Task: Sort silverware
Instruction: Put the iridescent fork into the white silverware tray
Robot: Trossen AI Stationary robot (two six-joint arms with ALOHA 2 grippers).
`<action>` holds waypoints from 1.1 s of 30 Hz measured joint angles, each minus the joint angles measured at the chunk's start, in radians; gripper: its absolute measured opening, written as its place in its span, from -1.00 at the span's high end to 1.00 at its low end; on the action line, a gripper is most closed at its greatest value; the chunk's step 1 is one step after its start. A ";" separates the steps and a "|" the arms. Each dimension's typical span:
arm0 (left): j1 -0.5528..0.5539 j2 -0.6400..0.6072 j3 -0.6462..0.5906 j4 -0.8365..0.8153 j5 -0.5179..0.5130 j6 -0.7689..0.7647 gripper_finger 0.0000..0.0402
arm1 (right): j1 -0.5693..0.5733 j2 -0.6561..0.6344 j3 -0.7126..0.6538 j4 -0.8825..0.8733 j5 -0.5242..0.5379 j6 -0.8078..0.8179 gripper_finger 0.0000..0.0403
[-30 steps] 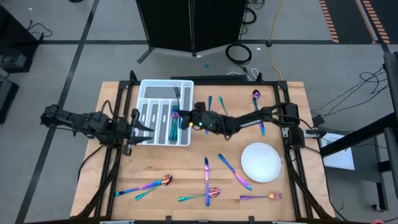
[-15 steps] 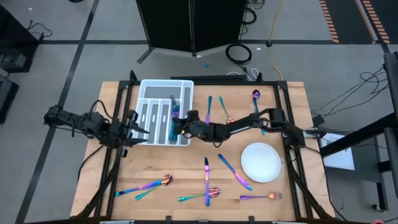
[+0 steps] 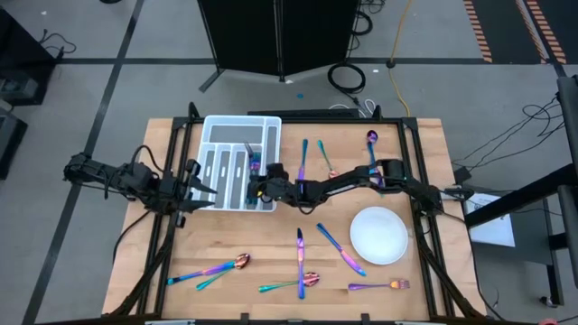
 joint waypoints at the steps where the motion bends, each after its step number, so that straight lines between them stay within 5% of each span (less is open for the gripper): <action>1: 0.000 0.000 0.000 0.000 0.000 0.000 0.32 | 0.000 0.003 0.000 0.000 -0.004 0.008 1.00; 17: 0.000 0.000 0.000 0.020 -0.003 0.001 0.32 | -0.003 0.005 0.000 -0.052 -0.033 0.059 0.99; 33: 0.000 0.000 0.000 0.020 -0.004 0.001 0.32 | -0.009 0.005 0.000 -0.051 -0.027 0.102 0.68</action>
